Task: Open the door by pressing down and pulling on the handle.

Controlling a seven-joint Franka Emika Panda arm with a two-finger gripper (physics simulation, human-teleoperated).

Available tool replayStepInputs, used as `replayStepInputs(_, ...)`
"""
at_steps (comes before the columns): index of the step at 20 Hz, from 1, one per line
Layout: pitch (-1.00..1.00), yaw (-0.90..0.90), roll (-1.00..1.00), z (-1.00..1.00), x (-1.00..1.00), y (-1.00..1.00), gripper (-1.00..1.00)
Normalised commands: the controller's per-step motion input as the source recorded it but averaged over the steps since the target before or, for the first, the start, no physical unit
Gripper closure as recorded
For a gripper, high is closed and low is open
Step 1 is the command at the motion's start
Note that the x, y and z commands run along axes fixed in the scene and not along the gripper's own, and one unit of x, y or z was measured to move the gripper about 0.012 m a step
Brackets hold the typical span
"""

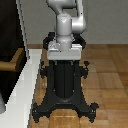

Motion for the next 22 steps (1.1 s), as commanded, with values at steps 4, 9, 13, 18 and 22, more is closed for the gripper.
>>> replayStepInputs(4, 0.0, 0.0, 0.0, 0.5, 0.0, 0.0, -1.0)
replayStepInputs(9, 0.0, 0.0, 0.0, 0.4, 0.0, 0.0, -1.0)
replayStepInputs(13, 0.0, 0.0, 0.0, 0.5, 0.0, 0.0, -1.0)
replayStepInputs(18, 0.0, 0.0, 0.0, 0.4, 0.0, 0.0, -1.0)
replayStepInputs(22, 0.0, 0.0, 0.0, 0.5, 0.0, 0.0, -1.0)
